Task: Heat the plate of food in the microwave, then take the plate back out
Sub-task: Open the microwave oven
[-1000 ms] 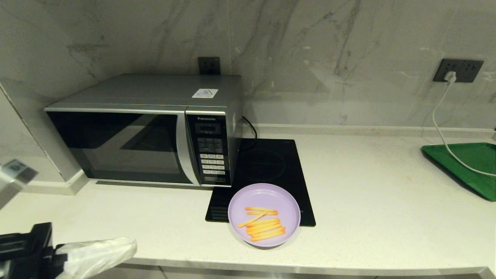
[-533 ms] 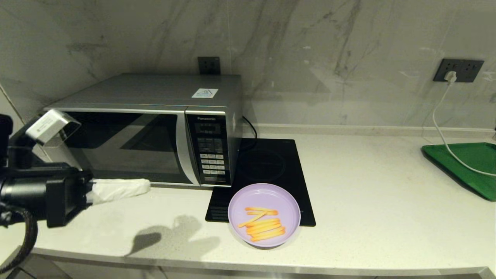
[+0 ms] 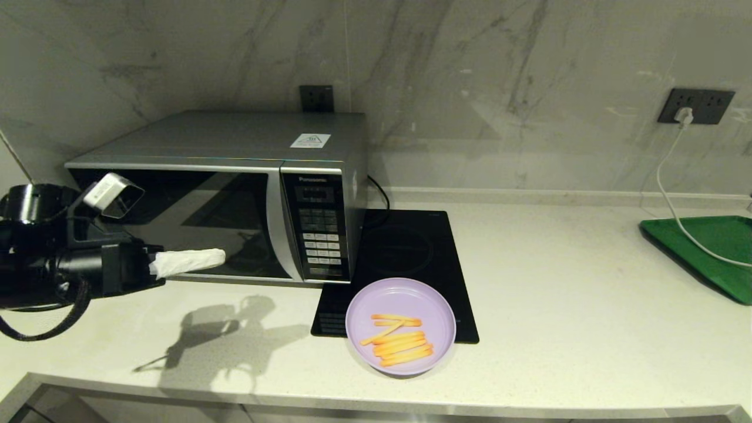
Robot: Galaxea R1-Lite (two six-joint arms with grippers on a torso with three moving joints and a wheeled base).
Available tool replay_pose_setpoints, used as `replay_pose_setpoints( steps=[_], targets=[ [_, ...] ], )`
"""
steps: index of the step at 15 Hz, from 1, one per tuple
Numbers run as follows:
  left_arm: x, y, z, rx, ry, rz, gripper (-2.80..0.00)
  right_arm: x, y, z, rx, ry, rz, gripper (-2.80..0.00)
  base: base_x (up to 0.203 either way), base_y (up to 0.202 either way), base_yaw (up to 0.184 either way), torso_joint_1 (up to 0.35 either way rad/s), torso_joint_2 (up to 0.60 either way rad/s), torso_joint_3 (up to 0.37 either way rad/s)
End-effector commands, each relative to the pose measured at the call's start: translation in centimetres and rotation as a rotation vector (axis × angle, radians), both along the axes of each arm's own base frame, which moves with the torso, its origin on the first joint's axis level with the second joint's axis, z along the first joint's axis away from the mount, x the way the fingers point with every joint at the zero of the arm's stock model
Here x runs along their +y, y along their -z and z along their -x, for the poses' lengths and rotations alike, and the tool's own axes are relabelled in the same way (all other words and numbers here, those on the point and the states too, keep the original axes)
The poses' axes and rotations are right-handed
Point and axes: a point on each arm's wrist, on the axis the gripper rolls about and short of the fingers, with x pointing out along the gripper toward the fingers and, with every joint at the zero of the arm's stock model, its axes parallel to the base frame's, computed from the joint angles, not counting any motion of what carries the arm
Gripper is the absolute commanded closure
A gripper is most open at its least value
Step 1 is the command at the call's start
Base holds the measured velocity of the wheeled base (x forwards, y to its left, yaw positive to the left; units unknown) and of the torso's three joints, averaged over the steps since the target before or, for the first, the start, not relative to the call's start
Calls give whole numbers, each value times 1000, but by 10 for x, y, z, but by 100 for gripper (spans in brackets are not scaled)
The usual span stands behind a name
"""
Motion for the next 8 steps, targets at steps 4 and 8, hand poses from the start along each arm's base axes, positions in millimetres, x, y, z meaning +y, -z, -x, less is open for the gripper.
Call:
replay_pose_setpoints(
  steps=[4, 8],
  targets=[
    [-1, 1, -25, -8, 21, 2, 0, 0, 0, 0, -1, 0, -1, 0, 0, 0, 0, 0, 0, 0],
    [-11, 5, -13, 86, 31, -8, 0, 0, 0, 0, -1, 0, -1, 0, 0, 0, 0, 0, 0, 0]
  ],
)
